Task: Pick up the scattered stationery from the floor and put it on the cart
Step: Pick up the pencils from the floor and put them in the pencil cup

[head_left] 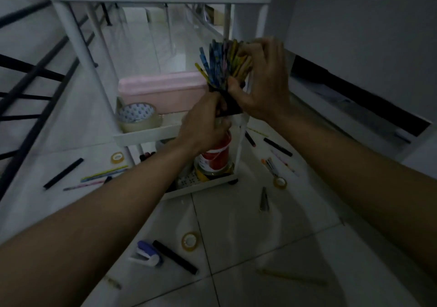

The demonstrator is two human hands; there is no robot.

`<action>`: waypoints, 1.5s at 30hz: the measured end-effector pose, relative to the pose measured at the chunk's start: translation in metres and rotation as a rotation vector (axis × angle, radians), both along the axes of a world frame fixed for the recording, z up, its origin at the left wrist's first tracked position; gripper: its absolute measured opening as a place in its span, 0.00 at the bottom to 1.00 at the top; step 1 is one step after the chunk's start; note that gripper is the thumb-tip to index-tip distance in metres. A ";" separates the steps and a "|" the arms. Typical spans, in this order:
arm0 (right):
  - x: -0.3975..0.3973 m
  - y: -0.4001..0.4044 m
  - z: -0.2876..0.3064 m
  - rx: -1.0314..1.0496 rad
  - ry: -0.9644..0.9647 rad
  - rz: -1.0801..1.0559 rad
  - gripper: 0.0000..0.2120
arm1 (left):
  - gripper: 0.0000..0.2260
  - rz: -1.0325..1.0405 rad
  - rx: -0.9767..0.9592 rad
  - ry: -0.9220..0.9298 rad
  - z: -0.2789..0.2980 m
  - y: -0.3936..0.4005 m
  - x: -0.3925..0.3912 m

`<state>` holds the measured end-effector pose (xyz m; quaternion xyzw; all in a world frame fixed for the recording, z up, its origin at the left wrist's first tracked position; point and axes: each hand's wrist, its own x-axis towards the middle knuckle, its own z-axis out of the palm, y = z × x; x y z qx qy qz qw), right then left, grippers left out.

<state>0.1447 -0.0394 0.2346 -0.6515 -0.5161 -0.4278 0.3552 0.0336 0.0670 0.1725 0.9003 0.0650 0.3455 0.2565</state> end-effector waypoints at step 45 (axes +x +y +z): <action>0.007 -0.168 -0.254 -1.336 1.387 -0.021 0.12 | 0.19 -0.153 0.302 1.377 -0.119 -0.114 0.078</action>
